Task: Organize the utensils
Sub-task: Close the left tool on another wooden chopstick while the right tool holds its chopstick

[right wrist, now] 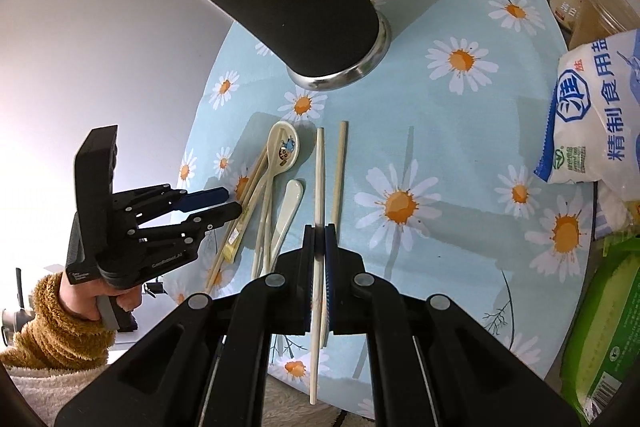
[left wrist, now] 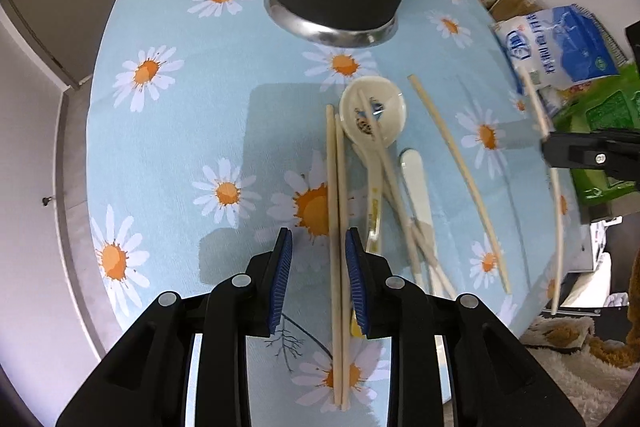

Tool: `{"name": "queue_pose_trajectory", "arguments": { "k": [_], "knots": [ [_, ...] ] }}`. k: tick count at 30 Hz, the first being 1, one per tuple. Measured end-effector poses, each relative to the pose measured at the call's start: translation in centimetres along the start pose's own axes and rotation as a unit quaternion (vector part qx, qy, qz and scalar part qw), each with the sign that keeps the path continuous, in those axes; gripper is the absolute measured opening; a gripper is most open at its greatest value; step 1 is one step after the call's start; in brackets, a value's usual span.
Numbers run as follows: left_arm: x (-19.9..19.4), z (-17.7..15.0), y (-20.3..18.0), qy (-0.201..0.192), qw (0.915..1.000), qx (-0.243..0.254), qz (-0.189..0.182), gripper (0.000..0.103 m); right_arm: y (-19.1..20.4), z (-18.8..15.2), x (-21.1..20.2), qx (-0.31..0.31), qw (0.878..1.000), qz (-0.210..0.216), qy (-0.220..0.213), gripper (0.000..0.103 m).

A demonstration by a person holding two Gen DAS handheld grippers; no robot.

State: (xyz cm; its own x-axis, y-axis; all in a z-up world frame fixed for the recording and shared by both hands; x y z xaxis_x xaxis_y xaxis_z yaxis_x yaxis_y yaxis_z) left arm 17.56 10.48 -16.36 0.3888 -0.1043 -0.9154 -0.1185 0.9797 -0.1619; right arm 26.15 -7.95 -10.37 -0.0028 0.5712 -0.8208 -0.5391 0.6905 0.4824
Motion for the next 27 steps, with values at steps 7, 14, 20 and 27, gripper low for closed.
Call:
{"name": "queue_pose_trajectory", "arguments": {
  "k": [7,14,20,27],
  "knots": [
    [0.4,0.2,-0.4,0.008,0.9998,0.004,0.017,0.020,0.0,0.3,0.0,-0.001,1.000,0.011,-0.003,0.006],
    [0.8,0.4,-0.1,0.018,0.9996,0.002,0.021,0.020,-0.3,0.4,0.1,-0.002,1.000,0.013,0.000,0.006],
    [1.1,0.4,-0.9,0.026,0.9986,0.024,0.040,0.019,-0.1,0.5,0.2,-0.007,1.000,0.013,0.002,0.006],
    [1.4,1.0,-1.0,0.035,0.9972,0.033,0.057,0.004,0.3,0.8,0.1,-0.010,1.000,0.016,-0.004,0.006]
  ]
}}
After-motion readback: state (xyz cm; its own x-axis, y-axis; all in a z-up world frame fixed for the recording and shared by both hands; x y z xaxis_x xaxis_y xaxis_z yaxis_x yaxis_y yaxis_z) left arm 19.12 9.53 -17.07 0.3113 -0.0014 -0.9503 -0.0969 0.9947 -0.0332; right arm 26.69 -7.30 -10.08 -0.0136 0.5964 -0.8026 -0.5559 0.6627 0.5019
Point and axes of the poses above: each gripper's, at about its wrist camera, not at the fingertips, and x roughly the way its jaws point, y to its left, z to its top, the point moved 2 cm from there along x, roughly the way its jaws point, and after that the axes turned 8 degrees about -y, right-handed, at the moved point
